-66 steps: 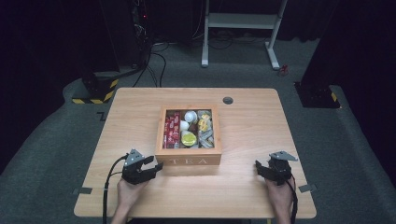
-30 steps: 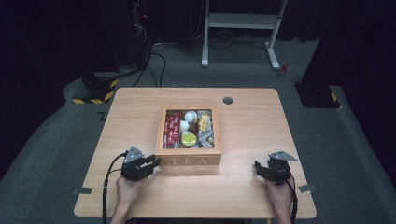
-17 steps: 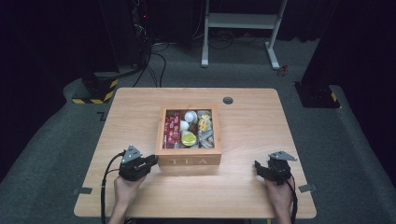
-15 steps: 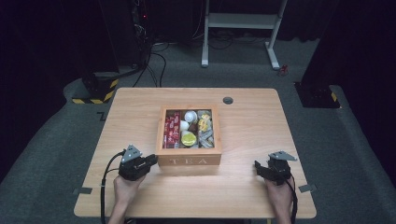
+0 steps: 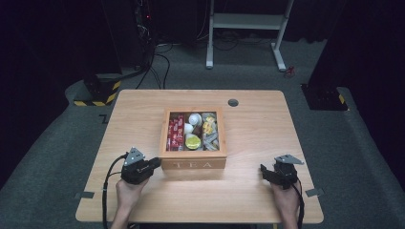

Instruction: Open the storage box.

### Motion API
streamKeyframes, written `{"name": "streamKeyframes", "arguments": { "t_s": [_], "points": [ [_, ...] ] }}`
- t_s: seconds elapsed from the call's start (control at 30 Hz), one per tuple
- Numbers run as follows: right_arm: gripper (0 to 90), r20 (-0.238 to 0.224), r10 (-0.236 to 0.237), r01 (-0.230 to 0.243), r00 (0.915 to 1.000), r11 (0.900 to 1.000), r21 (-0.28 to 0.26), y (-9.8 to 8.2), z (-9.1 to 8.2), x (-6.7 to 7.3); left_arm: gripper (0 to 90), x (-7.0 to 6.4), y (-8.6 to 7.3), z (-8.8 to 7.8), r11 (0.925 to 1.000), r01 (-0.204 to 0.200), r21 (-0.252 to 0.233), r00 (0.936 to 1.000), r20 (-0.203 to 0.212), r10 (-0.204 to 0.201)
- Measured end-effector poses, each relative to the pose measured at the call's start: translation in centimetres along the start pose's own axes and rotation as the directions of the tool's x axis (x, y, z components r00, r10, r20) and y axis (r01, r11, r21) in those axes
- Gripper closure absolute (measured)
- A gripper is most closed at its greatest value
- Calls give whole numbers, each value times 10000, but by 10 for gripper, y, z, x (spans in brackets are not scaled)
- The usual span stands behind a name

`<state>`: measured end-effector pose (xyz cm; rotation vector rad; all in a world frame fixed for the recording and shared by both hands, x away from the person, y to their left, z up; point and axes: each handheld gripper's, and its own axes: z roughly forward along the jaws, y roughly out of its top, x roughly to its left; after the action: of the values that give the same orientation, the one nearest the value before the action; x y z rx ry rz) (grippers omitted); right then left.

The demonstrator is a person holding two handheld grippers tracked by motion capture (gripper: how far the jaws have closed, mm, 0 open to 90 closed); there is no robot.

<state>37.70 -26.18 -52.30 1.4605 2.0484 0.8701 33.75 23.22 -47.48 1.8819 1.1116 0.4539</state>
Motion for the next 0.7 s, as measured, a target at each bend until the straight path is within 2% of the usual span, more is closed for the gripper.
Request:
{"name": "streamKeyframes", "arguments": {
  "t_s": [0.23,0.7],
  "points": [
    [311,-19,8,-8,10000,10000,13,0,0,0,830,2,2,-1,9996,260,-104,9992,295,-257],
    [310,-22,9,-9,10000,10000,11,0,0,0,829,1,6,-2,9981,463,-409,9984,351,-449]
  ]
}}
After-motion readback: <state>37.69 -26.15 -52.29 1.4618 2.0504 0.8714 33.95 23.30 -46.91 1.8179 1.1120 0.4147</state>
